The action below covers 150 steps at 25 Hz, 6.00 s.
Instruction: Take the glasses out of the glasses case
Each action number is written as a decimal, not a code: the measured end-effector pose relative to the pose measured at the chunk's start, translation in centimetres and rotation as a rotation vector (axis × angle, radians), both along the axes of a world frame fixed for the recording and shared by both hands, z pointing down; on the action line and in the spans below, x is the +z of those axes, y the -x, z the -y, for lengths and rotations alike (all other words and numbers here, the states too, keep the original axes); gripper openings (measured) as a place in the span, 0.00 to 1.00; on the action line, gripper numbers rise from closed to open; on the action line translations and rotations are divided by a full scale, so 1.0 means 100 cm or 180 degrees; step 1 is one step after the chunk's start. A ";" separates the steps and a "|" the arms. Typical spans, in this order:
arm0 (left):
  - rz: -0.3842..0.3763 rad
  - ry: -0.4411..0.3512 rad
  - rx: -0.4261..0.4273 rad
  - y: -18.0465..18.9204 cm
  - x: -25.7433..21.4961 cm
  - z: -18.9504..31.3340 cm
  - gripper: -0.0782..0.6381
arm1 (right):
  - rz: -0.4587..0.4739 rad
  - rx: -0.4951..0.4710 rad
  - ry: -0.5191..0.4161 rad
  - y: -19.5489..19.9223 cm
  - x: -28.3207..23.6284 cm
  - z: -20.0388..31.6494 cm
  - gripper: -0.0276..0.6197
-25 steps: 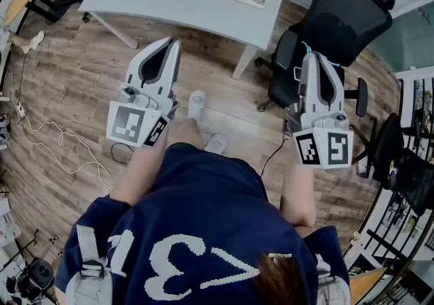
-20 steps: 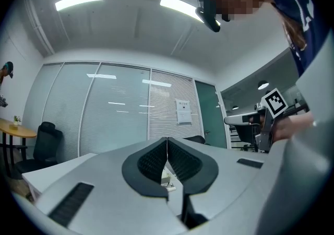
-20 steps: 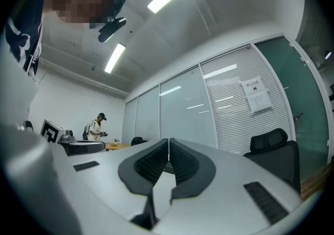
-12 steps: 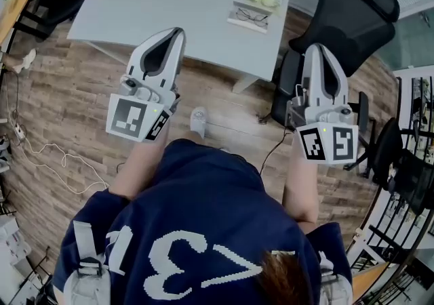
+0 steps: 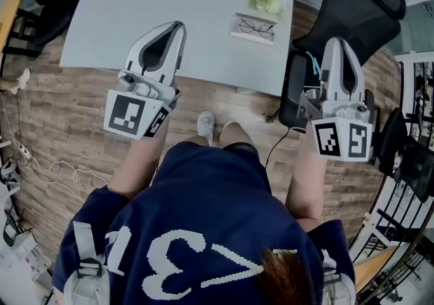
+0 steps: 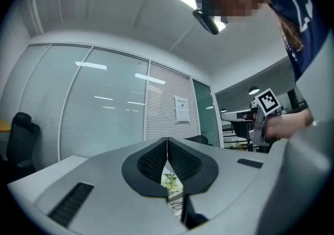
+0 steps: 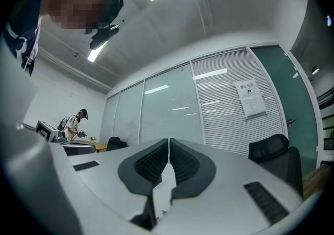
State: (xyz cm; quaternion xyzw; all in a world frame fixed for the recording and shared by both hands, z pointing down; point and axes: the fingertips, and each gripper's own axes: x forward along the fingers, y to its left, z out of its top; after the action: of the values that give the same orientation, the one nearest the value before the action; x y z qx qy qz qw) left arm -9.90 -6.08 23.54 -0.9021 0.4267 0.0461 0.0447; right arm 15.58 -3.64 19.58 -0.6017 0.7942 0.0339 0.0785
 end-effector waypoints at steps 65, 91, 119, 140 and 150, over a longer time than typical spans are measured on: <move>0.0071 0.0506 -0.0069 -0.041 0.080 0.198 0.13 | -0.1437 -0.1615 0.2319 0.048 0.270 0.191 0.08; 0.0107 -0.0041 -0.1147 0.077 0.010 0.157 0.13 | -0.0870 -0.2166 0.1111 0.171 0.116 0.205 0.08; 0.0060 0.0200 -0.1500 0.126 0.043 0.121 0.13 | -0.1186 -0.2175 0.1782 0.217 0.238 0.198 0.09; -0.0016 -0.0368 -0.0902 0.047 -0.039 0.150 0.13 | -0.0327 -0.1268 0.0311 0.103 0.029 0.191 0.08; -0.0050 -0.0323 -0.0152 -0.049 -0.034 0.166 0.13 | -0.0276 -0.0458 0.0340 0.002 0.025 0.166 0.08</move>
State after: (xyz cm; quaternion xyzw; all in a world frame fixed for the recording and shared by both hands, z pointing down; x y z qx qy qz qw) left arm -4.99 -22.65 20.11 -0.8879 0.4455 0.0737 0.0882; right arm 15.40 -20.26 22.10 -0.5444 0.8386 0.0118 0.0141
